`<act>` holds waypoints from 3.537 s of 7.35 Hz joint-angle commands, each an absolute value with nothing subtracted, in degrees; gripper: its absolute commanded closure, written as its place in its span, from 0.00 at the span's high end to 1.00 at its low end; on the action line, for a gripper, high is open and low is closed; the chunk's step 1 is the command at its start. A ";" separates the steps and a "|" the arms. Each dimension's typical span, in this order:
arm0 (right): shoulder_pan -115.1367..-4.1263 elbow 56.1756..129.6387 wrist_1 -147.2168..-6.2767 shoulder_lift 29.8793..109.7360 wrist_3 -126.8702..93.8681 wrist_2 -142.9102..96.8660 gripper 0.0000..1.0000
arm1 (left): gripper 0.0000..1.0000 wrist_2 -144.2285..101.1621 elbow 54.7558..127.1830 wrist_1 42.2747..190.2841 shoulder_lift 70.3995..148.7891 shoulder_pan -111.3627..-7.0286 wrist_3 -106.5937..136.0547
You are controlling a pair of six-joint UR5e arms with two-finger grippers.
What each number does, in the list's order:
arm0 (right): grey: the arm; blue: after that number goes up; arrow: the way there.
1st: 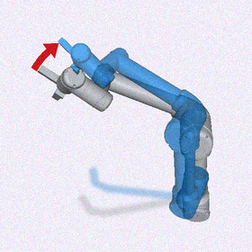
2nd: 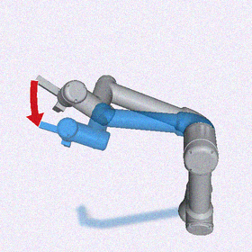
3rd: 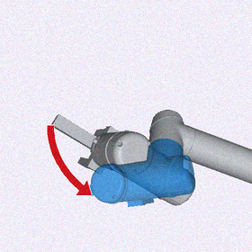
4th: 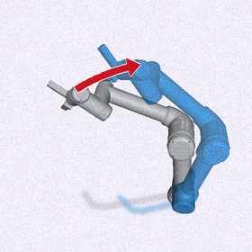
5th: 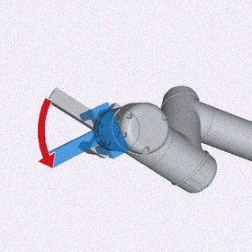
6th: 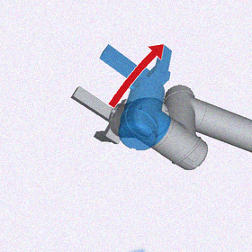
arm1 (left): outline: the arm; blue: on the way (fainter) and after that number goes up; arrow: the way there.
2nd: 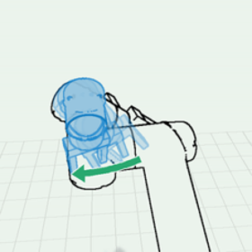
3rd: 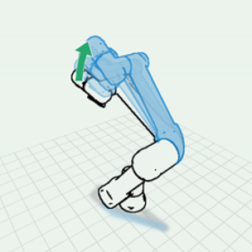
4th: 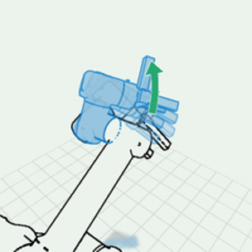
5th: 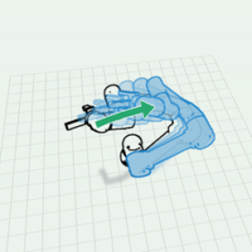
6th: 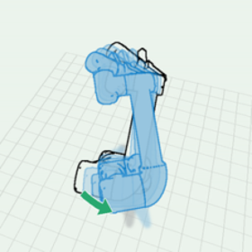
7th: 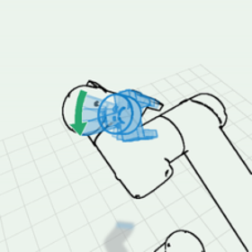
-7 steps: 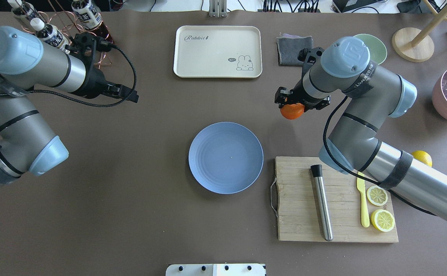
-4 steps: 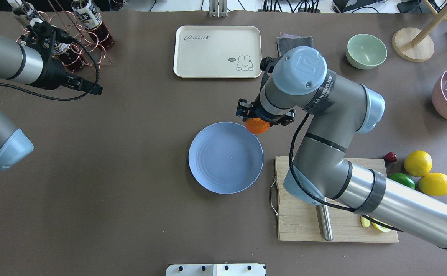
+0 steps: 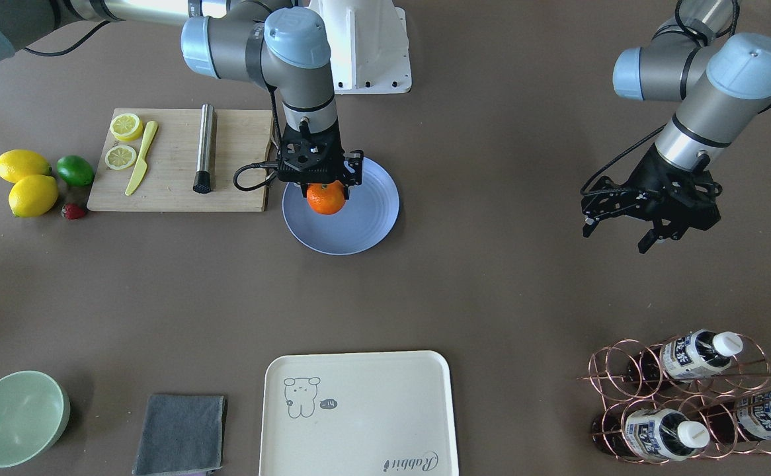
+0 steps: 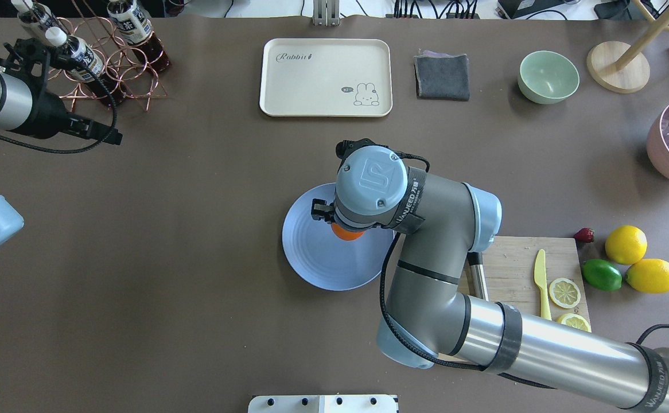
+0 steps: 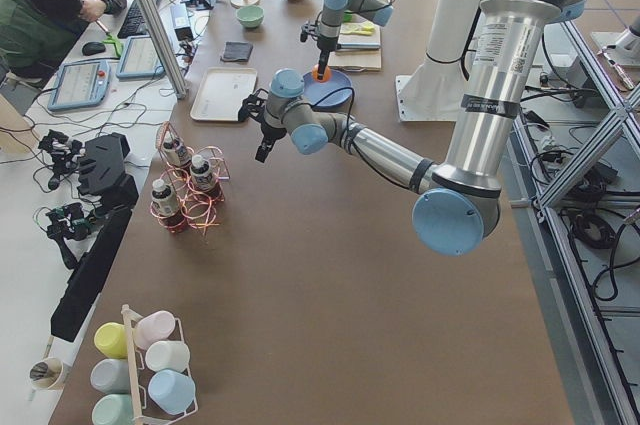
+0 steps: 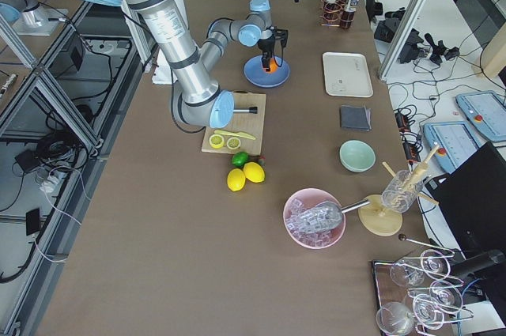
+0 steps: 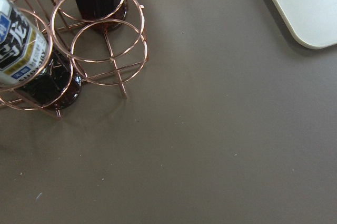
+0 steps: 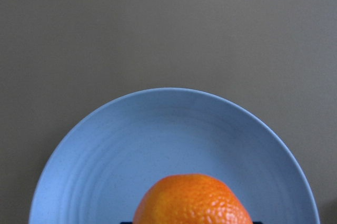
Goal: Pick orange to plate
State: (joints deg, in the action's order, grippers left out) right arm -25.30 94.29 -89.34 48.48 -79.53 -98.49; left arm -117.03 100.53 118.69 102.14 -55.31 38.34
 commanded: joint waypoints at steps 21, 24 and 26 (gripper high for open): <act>-86.98 101.72 -96.50 90.69 5.76 -132.36 1.00 | 0.98 -134.68 95.99 104.06 88.33 -86.89 1.32; -89.91 93.17 -95.71 91.58 8.17 -132.19 1.00 | 0.98 -134.91 94.66 100.40 88.16 -91.56 -6.46; -91.05 92.99 -95.71 92.19 7.47 -132.19 1.00 | 0.98 -135.79 95.01 99.23 86.31 -92.37 -7.38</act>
State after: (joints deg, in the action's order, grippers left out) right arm -90.30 93.39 -95.74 91.78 7.78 -132.18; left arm -135.45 95.00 100.01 87.05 -91.66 -6.38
